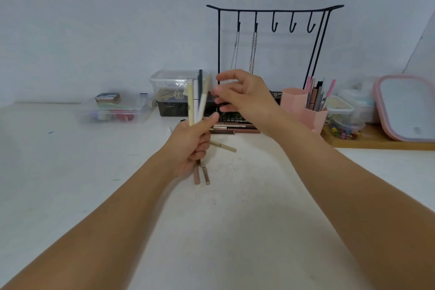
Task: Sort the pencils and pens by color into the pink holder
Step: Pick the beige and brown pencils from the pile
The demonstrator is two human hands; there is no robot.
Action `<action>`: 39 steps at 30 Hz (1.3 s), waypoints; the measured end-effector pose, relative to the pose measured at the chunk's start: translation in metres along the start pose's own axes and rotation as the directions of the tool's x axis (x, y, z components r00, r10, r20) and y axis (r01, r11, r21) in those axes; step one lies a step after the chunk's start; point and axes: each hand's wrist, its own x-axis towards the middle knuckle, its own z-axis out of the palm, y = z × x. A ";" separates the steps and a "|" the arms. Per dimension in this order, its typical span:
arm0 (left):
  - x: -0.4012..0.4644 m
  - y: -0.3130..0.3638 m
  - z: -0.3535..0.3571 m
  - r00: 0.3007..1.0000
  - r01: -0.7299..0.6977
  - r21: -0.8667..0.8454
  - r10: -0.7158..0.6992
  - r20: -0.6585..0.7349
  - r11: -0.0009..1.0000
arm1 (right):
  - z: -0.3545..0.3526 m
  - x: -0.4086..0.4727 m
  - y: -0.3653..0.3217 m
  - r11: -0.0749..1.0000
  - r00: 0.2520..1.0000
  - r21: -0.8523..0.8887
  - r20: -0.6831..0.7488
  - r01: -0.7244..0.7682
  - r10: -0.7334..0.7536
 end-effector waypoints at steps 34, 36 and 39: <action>0.006 0.001 -0.008 0.941 -0.018 0.057 0.036 -0.335 0.998 | -0.015 0.002 0.000 0.981 0.937 0.094 -0.292 -0.169 0.190; 0.005 0.001 -0.006 0.956 -0.032 -0.022 0.024 -0.293 0.999 | 0.002 -0.003 -0.004 0.926 0.949 0.322 -0.176 -0.197 0.263; 0.005 0.002 -0.006 0.962 -0.078 -0.092 0.051 -0.268 0.993 | 0.026 -0.013 0.002 0.809 0.955 0.527 0.016 -0.260 0.296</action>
